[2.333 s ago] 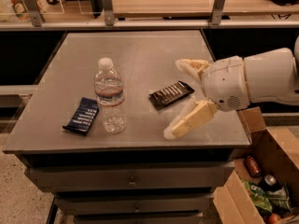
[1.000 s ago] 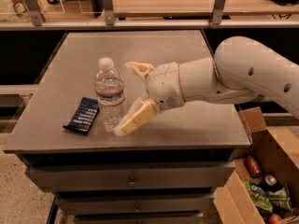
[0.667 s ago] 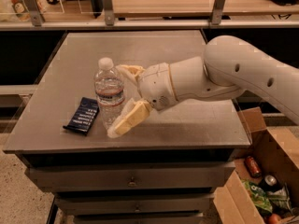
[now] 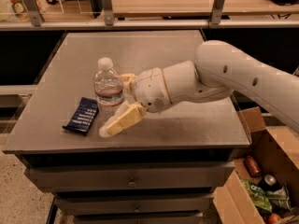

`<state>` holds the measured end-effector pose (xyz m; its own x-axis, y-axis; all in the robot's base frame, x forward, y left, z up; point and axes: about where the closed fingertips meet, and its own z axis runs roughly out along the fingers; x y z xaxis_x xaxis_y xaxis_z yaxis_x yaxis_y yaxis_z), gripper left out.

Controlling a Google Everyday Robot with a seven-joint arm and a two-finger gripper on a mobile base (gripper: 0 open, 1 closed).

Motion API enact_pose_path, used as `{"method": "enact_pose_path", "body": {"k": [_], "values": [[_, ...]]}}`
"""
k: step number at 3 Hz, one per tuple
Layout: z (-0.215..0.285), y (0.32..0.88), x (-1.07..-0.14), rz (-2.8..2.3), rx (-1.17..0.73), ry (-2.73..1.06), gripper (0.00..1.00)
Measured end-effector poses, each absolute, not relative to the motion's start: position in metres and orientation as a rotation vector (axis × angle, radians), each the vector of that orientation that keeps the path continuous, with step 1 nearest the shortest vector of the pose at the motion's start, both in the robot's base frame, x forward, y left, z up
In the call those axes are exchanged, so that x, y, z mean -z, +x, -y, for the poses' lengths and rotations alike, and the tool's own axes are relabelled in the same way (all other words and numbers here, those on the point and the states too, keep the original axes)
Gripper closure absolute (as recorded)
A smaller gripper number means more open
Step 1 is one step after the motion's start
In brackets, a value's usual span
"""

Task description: Pick water bottle

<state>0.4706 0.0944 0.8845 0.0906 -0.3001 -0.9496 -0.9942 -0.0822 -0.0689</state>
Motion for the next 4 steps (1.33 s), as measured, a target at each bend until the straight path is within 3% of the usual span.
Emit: {"method": "enact_pose_path", "body": {"k": [3,4], "values": [[-0.096,0.467,-0.892,-1.312,-1.118,-1.466,0.86],[-0.092,0.466,-0.916,-1.286,-1.092,-1.468,1.0]]}}
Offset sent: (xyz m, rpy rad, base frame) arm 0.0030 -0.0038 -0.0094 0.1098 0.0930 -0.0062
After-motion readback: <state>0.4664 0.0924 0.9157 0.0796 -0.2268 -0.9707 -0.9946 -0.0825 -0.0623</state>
